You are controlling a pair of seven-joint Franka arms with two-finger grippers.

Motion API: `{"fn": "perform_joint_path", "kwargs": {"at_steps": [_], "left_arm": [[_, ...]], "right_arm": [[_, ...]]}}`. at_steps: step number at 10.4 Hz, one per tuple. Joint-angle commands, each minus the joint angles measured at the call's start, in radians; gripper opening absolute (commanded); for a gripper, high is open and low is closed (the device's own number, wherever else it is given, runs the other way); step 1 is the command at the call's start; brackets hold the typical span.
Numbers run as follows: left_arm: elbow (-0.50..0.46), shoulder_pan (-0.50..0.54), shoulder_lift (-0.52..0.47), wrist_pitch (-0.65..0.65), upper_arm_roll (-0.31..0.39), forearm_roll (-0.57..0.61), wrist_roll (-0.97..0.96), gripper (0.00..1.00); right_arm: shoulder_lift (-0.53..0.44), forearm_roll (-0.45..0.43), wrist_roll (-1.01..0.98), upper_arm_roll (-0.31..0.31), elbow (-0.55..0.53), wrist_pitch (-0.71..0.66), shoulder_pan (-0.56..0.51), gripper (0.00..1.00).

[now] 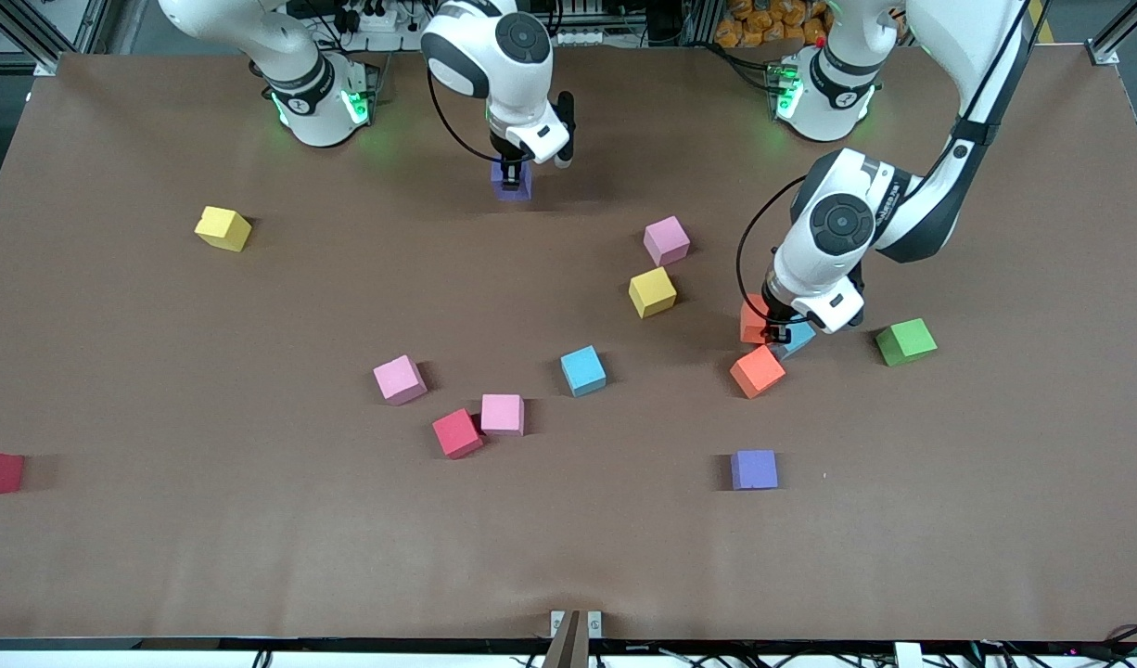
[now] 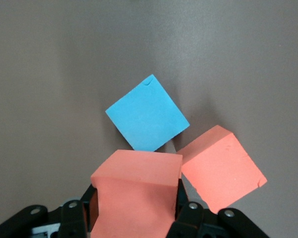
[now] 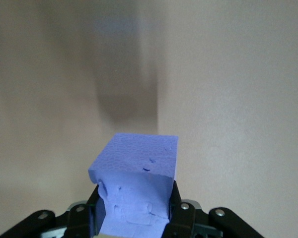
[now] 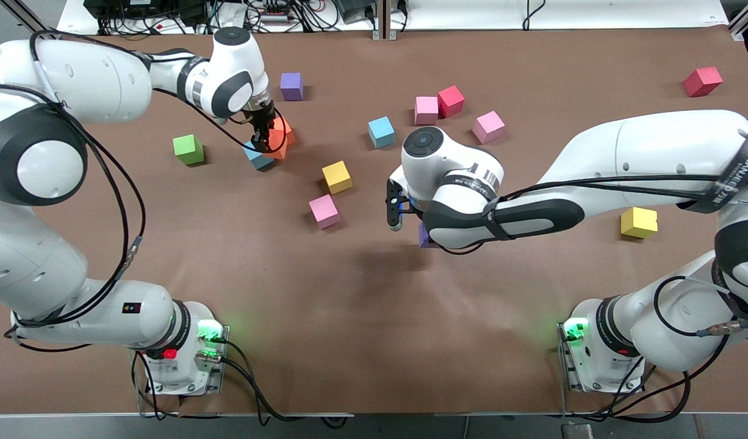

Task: Form number 2 with 11 blocks
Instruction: 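Lower the purple block onto the table with the right gripper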

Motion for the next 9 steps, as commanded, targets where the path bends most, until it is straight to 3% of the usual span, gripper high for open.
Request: {"fn": "perform_joint_path", "kwargs": {"at_steps": [1, 6, 9], "left_arm": [[-0.009, 0.012, -0.02, 0.003, -0.012, -0.025, 0.013, 0.0], [-0.012, 0.02, -0.017, -0.004, -0.012, -0.03, 0.025, 0.0], [-0.012, 0.018, -0.014, -0.005, -0.015, -0.03, 0.034, 0.0]], "right_arm": [[0.03, -0.015, 0.043, 0.003, -0.029, 0.082, -0.001, 0.0], [0.056, -0.019, 0.066, 0.003, -0.056, 0.122, -0.004, 0.0], [0.089, -0.078, 0.058, 0.003, -0.056, 0.145, -0.029, 0.0]]}}
